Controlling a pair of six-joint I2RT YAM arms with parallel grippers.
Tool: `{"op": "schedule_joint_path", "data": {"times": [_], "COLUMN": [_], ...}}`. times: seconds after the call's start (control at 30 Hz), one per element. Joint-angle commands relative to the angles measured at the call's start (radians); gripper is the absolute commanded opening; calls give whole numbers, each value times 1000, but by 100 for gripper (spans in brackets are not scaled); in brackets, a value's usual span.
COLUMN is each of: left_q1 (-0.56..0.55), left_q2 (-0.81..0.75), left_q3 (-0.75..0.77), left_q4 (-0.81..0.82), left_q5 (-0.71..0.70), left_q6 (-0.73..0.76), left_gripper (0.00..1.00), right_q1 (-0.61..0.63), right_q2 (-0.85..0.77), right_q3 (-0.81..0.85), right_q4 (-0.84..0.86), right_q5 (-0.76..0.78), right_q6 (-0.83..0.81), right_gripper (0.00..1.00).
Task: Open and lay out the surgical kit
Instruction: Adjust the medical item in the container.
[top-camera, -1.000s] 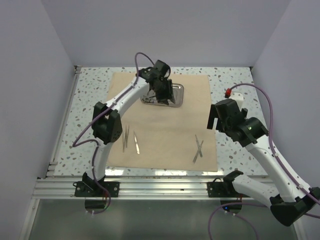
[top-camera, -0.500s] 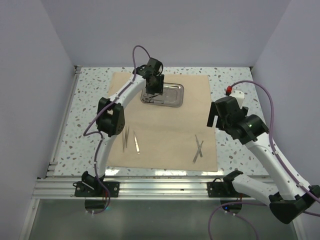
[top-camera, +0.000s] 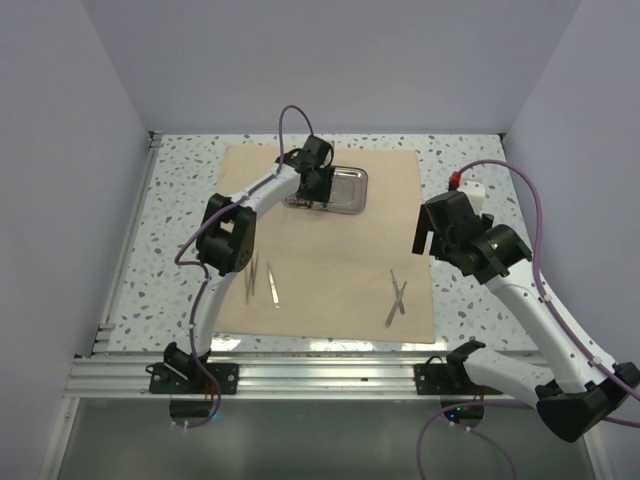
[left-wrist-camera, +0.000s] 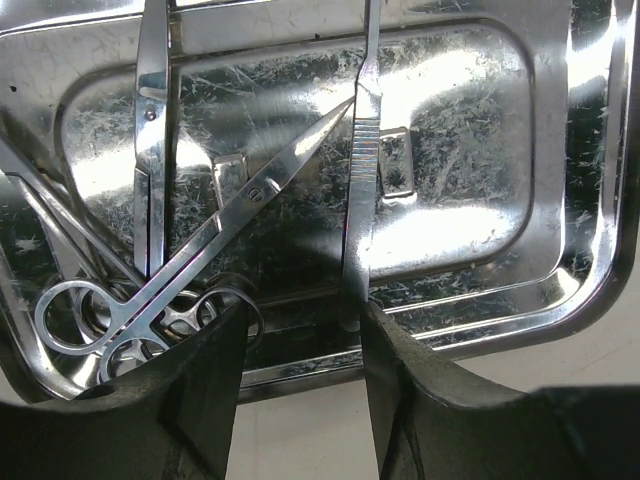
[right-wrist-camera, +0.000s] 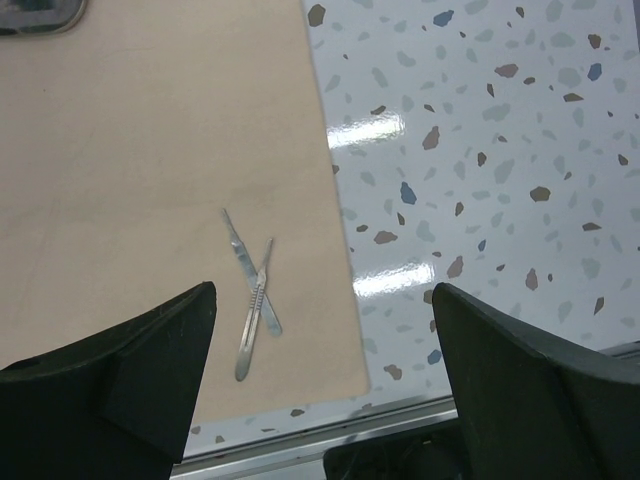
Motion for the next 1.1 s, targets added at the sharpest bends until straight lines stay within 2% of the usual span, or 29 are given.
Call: {"op": "schedule_joint_path", "data": {"times": [0.0, 0.23, 0.47, 0.57, 0.7, 0.83, 0.97, 1.07], "left_q1": [1, -6, -55, -81, -98, -98, -98, -98], "left_q2": [-52, -30, -32, -50, -89, -115, -129, -122], "left_q3": [-29, -23, -2, 15, 24, 37, 32, 33], "left_q4": [95, 115, 129, 114, 77, 63, 97, 127], "left_q5": [1, 16, -28, -119, -335, -444, -447, -352], "left_q6": [16, -1, 22, 21, -2, 4, 36, 58], "left_gripper": [52, 52, 52, 52, 52, 52, 52, 52], "right_q1": [-1, -1, -2, -1, -1, -1, -2, -2], "right_q2": [6, -2, -11, -13, -7, -2, -3, -7], "right_q3": [32, 28, 28, 29, 34, 32, 23, 17], "right_q4": [-35, -63, -86, -87, -87, -78, -66, -61], "right_q5": [12, 11, 28, 31, 35, 32, 23, 21], "right_q6": [35, 53, 45, 36, 21, 7, 4, 6], "right_gripper": [93, 93, 93, 93, 93, 93, 93, 93]}}
